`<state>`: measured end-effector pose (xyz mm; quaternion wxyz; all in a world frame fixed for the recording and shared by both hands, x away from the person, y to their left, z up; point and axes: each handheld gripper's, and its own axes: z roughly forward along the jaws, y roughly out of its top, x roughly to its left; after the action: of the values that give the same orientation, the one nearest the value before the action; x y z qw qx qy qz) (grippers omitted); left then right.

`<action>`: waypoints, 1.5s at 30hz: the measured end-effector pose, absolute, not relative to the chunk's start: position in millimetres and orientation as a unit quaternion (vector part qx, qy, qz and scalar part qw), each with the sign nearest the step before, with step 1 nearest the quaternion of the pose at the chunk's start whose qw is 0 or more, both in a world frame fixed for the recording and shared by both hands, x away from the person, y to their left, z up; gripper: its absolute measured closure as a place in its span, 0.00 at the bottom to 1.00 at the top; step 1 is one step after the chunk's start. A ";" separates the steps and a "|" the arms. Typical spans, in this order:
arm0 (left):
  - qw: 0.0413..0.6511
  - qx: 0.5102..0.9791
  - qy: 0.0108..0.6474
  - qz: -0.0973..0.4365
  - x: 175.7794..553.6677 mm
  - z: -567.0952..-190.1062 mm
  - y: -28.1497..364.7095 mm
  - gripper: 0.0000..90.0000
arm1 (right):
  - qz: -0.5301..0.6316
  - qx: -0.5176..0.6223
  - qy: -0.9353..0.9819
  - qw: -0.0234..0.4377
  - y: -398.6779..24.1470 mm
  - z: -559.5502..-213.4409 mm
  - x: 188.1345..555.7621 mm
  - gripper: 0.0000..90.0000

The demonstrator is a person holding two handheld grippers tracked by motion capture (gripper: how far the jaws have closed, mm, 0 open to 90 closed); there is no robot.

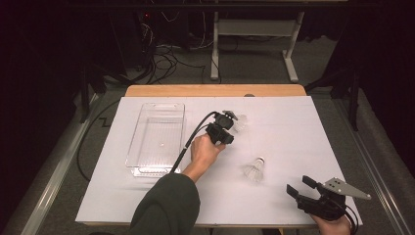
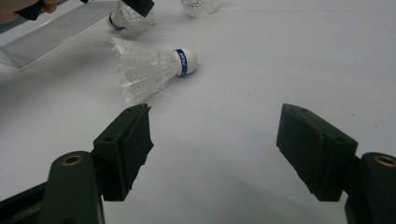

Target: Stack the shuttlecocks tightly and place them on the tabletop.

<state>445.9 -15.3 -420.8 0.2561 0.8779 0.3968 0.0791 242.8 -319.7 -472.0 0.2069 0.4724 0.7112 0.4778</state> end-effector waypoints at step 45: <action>0.285 0.879 0.376 0.066 411.7 -405.4 -8.4 0.49 | 0.476 0.473 0.711 0.209 -319.7 -471.9 242.5 0.30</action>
<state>411.7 -8.4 -405.4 0.2851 0.8792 0.3759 0.0661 242.5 -319.7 -471.9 0.2088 0.4727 0.7115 0.4761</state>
